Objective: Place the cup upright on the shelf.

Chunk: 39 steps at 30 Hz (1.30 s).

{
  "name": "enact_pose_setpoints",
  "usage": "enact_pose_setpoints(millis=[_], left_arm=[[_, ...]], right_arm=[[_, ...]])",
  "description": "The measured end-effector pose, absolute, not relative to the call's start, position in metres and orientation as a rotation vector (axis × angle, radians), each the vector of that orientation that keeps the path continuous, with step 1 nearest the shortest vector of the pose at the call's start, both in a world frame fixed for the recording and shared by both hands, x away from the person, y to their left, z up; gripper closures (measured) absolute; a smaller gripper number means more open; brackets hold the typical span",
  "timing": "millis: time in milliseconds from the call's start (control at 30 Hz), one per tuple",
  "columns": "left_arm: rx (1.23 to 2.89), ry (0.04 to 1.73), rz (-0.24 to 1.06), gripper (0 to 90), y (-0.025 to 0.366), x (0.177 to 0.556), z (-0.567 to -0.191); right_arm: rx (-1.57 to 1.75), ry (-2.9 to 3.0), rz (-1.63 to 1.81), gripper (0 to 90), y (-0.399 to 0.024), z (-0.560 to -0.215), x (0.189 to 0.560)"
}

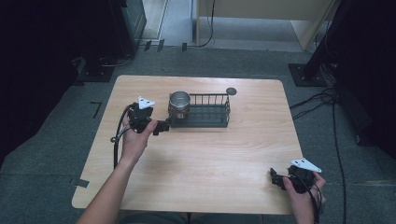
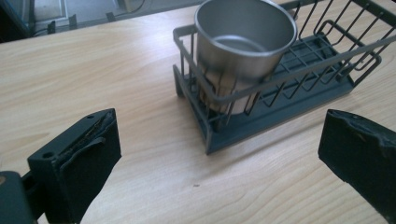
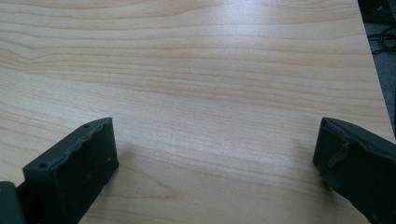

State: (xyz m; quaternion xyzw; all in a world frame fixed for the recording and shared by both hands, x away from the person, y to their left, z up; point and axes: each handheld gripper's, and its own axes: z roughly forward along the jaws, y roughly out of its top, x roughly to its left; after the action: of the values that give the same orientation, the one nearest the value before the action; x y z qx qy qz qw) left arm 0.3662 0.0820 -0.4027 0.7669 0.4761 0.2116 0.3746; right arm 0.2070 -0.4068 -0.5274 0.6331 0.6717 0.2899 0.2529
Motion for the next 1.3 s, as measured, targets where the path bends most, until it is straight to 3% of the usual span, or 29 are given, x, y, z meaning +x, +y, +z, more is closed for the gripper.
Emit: enact_pose_setpoints(millis=[1300], left_arm=[[1.939, 1.415, 0.531, 0.0, 0.168, 0.31, -0.474]], right_arm=[[1.722, 1.826, 0.788, 0.0, -0.407, -0.527, 0.207]])
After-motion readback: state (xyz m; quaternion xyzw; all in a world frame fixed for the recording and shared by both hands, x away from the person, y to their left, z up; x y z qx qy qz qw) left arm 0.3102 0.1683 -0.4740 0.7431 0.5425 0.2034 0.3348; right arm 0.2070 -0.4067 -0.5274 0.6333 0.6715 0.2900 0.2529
